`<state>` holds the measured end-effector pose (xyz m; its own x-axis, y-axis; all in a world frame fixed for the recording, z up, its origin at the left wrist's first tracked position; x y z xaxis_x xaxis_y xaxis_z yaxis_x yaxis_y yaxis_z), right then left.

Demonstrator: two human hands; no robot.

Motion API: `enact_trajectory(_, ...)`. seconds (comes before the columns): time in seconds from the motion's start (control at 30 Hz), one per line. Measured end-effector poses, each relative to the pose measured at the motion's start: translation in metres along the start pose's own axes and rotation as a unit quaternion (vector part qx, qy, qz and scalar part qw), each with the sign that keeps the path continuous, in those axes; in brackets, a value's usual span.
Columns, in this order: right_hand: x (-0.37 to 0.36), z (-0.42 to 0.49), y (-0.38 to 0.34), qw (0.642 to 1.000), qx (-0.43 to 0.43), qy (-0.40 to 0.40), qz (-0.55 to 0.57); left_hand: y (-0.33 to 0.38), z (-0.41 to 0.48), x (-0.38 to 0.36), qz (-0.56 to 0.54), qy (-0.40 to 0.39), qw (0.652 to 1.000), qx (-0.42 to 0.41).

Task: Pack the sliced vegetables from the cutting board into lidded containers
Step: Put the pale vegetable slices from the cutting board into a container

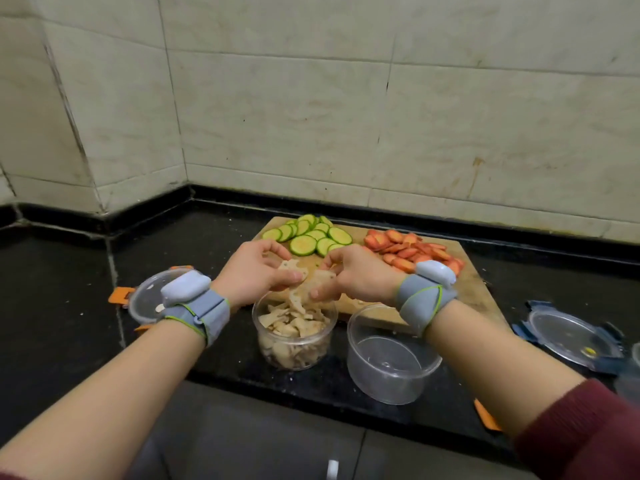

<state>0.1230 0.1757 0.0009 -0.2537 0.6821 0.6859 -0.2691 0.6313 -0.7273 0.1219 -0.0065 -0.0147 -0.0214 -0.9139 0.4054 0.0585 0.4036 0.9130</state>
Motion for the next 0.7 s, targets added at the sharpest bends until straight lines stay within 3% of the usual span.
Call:
enact_trajectory(0.23, -0.013, -0.002, -0.004, 0.992, 0.024, 0.011, -0.124, -0.006, -0.014, 0.002, 0.092, 0.012, 0.995, -0.038)
enact_trajectory(0.43, -0.016, 0.001, -0.011, 0.987, 0.051, 0.042, -0.145, -0.011, -0.017, 0.018, 0.066, 0.017, 0.997, -0.027)
enact_trajectory(0.57, -0.02, -0.001, -0.01, 0.982, 0.048, 0.033, -0.177, -0.016, -0.022, 0.025, 0.057, -0.052, 0.997, -0.008)
enact_trajectory(0.7, -0.02, 0.001, -0.012, 0.994, 0.024, 0.048, -0.096, -0.018, -0.03, 0.026, 0.104, -0.131, 0.986, -0.022)
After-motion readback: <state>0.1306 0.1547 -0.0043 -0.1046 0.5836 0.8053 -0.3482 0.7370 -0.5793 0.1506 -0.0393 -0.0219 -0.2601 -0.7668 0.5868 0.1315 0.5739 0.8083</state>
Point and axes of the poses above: each hand's wrist, its own z-axis towards the middle knuckle, its own x-axis out of the back of the hand, y = z × x, the point moved 1 cm from there along z, towards the middle knuckle, and after that the axes turned 4 degrees about x, right-handed, at the moved point
